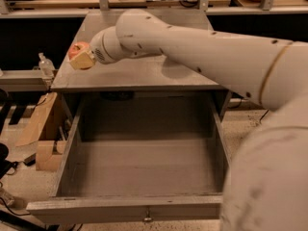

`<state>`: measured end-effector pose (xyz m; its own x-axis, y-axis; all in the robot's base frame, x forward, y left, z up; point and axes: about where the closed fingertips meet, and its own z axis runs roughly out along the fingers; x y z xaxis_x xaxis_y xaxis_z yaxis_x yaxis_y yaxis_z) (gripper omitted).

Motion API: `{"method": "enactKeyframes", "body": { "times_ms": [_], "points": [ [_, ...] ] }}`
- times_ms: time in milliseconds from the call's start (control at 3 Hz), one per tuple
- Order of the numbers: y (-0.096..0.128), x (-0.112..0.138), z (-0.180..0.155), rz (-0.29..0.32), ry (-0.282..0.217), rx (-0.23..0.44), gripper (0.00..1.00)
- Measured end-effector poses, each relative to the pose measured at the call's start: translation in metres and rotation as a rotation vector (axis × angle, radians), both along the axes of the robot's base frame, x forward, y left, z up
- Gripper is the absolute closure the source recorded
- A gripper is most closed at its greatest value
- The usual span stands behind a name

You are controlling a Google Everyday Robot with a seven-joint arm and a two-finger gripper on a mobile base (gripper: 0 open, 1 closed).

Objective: Pick apple from top drawer and place on counter

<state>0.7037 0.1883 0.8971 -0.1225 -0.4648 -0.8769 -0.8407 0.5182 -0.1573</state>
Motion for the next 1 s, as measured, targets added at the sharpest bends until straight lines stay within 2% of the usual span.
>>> {"method": "enactKeyframes", "body": {
  "times_ms": [333, 667, 1000],
  "points": [
    [0.005, 0.039, -0.018, -0.065, 0.023, 0.008, 1.00],
    [-0.013, 0.063, -0.046, -0.124, 0.105, 0.010, 1.00],
    [-0.011, 0.063, -0.048, -0.122, 0.107, 0.007, 0.74]
  ]
}}
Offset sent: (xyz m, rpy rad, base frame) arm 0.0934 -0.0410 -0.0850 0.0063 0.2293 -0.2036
